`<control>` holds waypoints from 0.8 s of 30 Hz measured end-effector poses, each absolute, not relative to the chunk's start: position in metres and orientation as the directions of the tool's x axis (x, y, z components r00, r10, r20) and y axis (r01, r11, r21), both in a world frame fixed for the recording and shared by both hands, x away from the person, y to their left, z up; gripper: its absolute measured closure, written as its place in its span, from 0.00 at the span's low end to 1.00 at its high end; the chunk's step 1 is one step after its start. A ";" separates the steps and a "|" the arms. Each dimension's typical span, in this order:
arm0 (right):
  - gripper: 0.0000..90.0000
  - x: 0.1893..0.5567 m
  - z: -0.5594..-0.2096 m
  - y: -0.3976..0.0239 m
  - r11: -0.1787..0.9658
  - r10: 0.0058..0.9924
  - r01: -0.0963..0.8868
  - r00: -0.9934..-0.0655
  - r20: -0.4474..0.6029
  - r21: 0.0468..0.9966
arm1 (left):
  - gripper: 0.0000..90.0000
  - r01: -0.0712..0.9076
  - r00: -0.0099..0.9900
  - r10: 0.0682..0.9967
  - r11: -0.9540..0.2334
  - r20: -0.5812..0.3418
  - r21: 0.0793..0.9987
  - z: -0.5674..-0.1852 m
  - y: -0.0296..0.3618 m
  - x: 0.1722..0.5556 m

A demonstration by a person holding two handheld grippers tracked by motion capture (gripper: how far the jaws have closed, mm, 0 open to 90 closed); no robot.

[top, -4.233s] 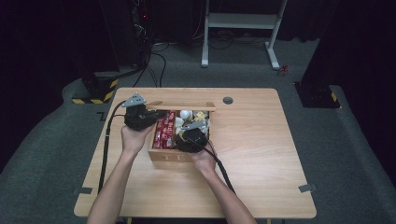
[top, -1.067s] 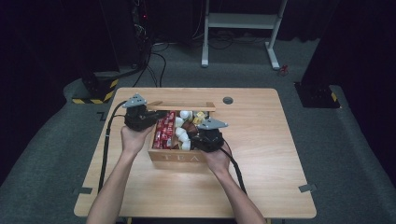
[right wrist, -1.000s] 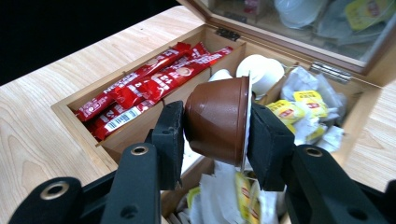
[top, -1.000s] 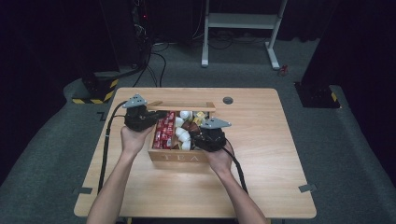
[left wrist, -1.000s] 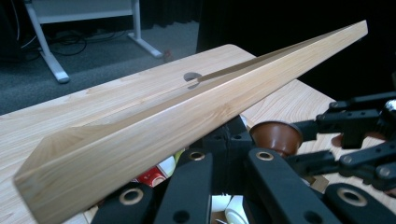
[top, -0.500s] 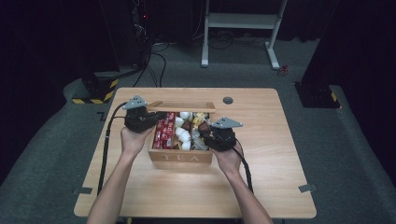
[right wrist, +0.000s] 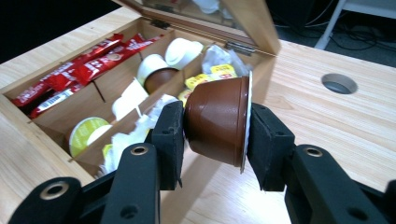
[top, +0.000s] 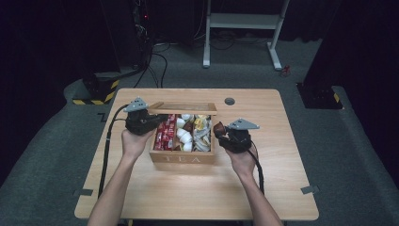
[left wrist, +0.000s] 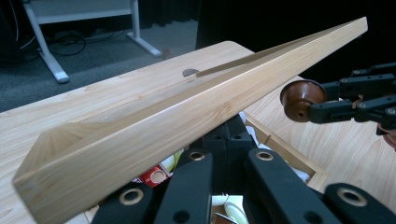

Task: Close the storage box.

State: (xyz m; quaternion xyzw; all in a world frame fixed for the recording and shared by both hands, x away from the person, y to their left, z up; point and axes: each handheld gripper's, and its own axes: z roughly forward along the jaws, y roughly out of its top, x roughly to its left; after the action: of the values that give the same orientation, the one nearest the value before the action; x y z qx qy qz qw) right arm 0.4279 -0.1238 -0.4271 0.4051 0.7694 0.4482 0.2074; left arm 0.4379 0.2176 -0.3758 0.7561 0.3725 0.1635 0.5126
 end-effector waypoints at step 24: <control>0.66 0.435 -0.459 -0.204 0.175 0.903 0.536 -0.422 0.083 0.826 | 1.00 0.393 0.671 0.730 -0.200 -0.132 0.897 -0.384 0.217 0.431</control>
State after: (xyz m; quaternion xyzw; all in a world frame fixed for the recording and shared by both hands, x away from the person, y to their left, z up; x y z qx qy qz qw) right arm 0.4353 -0.2043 -0.4595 0.4903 0.7338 0.4151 0.2210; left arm 0.4313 0.2174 -0.3839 0.7569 0.3711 0.1643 0.5123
